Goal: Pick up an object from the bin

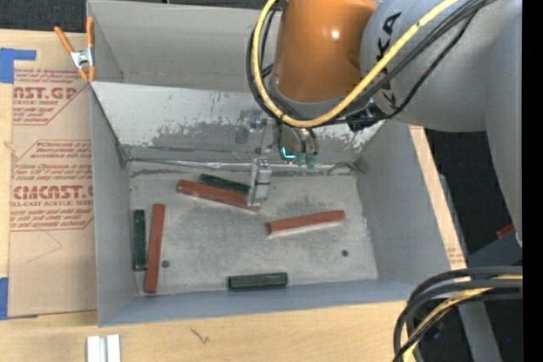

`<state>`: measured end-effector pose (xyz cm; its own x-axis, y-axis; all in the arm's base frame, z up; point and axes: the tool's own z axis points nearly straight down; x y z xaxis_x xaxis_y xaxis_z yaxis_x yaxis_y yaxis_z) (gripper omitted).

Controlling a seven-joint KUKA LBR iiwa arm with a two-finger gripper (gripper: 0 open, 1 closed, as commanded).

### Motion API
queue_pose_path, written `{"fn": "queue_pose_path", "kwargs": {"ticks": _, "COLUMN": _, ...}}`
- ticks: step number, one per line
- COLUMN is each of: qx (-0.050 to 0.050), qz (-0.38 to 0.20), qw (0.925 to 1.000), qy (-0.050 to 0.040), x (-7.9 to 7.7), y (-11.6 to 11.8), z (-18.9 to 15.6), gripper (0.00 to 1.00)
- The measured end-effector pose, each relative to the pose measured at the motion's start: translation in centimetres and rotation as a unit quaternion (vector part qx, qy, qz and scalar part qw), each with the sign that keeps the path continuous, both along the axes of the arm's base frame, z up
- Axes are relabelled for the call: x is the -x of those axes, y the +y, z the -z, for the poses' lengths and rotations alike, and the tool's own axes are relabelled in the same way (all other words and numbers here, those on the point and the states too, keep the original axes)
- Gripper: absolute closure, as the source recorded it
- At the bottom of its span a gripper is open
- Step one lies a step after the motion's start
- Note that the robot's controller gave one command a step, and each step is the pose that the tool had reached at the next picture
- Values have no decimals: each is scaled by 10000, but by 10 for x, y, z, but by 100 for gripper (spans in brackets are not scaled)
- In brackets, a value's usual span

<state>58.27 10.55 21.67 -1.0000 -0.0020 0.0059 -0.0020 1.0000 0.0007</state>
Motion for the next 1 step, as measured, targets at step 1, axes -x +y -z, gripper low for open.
{"fn": "queue_pose_path", "kwargs": {"ticks": 1, "qx": -4, "qz": 7, "qw": 10000, "qy": -39, "x": -1, "y": -1, "z": -5, "gripper": 0}}
